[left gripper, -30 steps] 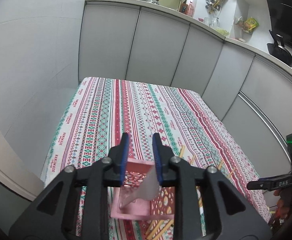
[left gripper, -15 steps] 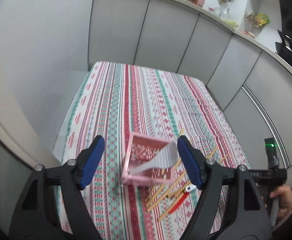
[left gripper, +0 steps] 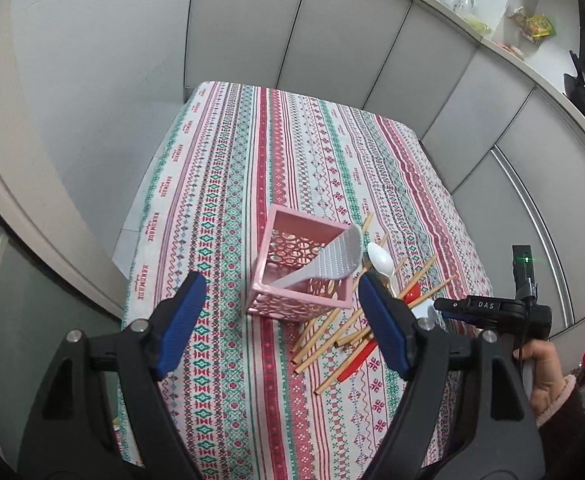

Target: Organize utensils

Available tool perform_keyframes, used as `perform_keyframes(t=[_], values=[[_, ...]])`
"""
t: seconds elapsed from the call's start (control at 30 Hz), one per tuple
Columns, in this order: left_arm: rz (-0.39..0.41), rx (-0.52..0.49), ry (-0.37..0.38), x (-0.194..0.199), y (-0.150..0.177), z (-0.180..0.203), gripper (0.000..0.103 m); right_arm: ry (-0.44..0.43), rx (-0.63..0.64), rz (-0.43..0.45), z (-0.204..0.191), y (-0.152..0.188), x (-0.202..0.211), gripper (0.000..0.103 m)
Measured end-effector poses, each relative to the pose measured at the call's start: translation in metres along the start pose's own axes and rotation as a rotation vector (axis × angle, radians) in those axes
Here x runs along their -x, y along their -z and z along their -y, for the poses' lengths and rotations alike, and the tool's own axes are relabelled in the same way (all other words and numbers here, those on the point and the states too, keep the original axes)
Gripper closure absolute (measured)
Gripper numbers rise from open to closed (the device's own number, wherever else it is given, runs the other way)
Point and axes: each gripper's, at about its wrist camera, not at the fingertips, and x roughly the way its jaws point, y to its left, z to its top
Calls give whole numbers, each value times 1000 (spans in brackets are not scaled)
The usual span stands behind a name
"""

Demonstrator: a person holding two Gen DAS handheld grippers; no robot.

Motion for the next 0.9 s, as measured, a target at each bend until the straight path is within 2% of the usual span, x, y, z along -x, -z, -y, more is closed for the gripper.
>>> perform_keyframes(t=[0.2,0.27,0.4,0.53,0.6,0.73,0.9], values=[[-31,21,-10,-5,2,-3,25,-85,-50,4,13,-7,-2,72],[-39,23,-11,-5,3,-3,25,-87,-38,-3,14,-7,-2,76],[-53,29,-11,-5,7,-4,25,-87,13,-20,5,-7,-8,79],[-78,24,-21,-9,12,-4,25,-79,40,-39,0,-6,-15,94],[-95,22,-23,-11,15,-3,25,-87,54,-38,-4,-6,-16,96],[-112,8,-22,-11,18,-3,25,-98,111,0,-17,-1,1,100],[-112,8,-22,-9,19,-5,25,-72,219,68,-41,9,28,101]])
